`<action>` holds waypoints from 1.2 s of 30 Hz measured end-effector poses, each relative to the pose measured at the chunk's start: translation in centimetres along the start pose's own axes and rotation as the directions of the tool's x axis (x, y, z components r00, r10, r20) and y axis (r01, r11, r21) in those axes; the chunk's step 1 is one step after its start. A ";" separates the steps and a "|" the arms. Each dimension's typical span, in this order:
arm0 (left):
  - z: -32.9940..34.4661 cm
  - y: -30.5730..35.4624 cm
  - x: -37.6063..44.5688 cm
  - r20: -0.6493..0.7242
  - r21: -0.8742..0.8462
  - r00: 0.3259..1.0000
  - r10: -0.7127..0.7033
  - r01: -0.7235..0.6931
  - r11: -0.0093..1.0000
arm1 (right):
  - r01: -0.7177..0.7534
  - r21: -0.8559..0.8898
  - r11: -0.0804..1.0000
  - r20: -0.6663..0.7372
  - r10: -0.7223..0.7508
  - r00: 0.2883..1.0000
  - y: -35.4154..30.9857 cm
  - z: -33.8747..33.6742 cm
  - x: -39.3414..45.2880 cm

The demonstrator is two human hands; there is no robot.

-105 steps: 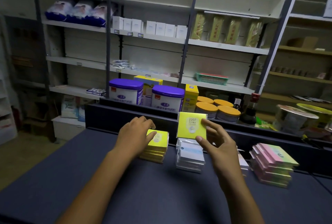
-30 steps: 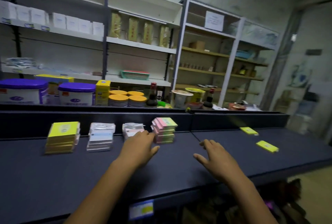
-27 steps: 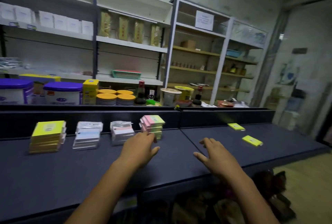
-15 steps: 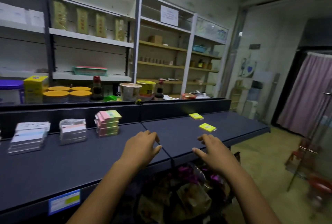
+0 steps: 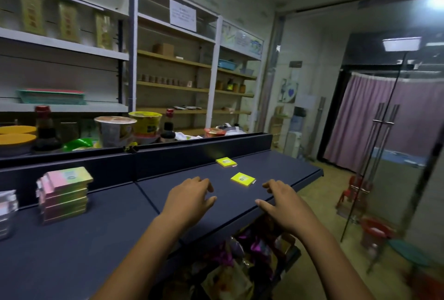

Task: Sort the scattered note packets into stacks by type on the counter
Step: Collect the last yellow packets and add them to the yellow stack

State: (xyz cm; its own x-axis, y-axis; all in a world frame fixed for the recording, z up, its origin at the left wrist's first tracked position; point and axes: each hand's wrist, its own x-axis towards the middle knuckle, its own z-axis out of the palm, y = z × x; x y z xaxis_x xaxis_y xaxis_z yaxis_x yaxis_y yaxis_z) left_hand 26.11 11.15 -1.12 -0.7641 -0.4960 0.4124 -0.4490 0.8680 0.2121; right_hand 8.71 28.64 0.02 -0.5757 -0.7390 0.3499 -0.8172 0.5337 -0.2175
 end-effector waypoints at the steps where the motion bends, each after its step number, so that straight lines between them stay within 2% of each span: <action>1: 0.5 0.0 1.1 -0.001 -0.004 1.000 0.010 -0.010 1.000 | -0.009 -0.006 1.000 0.001 0.009 1.000 0.4 0.3 0.8; 15: 7.8 2.5 13.2 0.046 -0.022 0.998 0.048 -0.047 0.999 | -0.047 -0.002 0.999 0.021 0.047 0.999 8.9 2.7 10.0; 29: 18.1 4.8 22.6 0.055 0.095 0.974 -0.221 0.215 0.972 | 0.127 0.082 0.989 0.081 -0.134 0.988 16.6 7.2 21.8; 36: 20.8 3.7 23.2 0.074 -0.032 0.949 -0.306 0.309 0.950 | 0.150 0.162 0.975 0.074 -0.163 0.984 18.0 9.3 23.8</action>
State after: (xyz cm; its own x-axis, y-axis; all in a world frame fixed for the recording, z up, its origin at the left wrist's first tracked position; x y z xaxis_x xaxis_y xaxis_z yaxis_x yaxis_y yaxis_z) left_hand -2.88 2.36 -9.24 -0.6217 -0.7385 0.2611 -0.6481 0.6722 0.3579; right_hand -19.95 16.91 -4.03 -0.4349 -0.8446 0.3124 -0.8875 0.3433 -0.3075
